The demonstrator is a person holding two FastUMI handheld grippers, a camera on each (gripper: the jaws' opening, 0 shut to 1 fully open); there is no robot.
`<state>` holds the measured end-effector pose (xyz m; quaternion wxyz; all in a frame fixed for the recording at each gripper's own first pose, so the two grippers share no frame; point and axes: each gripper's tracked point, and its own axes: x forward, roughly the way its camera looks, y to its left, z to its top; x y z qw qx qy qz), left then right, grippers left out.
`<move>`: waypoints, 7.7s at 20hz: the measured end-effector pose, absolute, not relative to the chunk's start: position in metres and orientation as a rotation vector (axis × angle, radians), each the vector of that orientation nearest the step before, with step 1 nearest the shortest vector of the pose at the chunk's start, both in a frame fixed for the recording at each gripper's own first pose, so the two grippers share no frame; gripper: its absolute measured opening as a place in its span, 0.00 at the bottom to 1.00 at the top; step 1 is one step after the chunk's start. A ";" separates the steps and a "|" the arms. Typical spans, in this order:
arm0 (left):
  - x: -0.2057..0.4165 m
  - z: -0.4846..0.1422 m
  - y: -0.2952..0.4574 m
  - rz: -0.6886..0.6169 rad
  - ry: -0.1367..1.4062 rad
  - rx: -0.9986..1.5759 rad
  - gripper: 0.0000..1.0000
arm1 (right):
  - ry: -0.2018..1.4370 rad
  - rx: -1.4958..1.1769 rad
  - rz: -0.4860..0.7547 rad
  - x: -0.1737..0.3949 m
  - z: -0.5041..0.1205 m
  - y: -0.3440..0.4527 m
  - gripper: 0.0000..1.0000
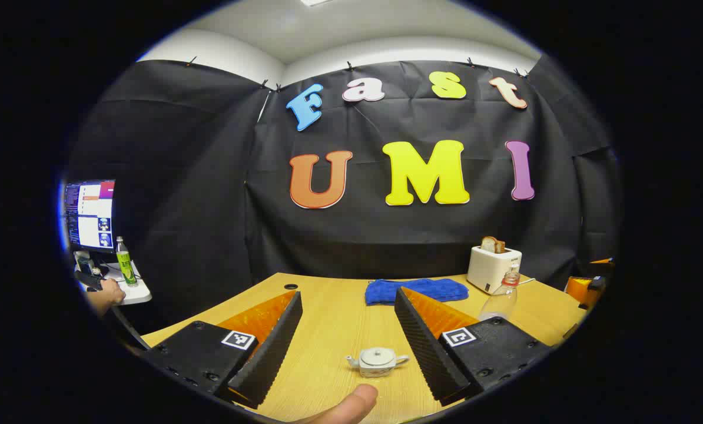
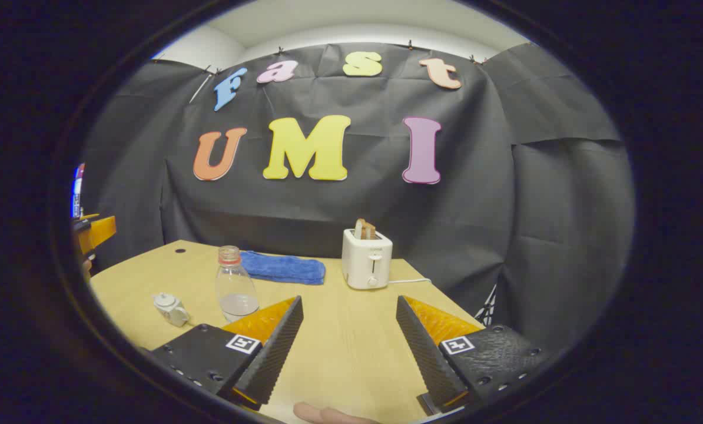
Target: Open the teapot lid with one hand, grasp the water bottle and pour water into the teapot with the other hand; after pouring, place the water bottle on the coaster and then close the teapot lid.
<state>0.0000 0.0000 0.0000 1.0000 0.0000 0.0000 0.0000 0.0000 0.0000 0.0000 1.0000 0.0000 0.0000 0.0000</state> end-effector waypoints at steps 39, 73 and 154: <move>0.072 -0.158 -0.055 -0.146 0.330 -0.035 0.87 | -0.025 -0.091 -0.017 -0.002 0.002 0.007 0.95; 0.061 -0.097 -0.035 -0.194 0.218 -0.011 0.06 | 0.037 -0.069 0.248 0.011 -0.053 0.135 0.96; 0.042 -0.056 0.074 -0.175 0.212 -0.002 0.05 | -0.318 -1.853 -0.175 0.060 -0.055 0.270 0.77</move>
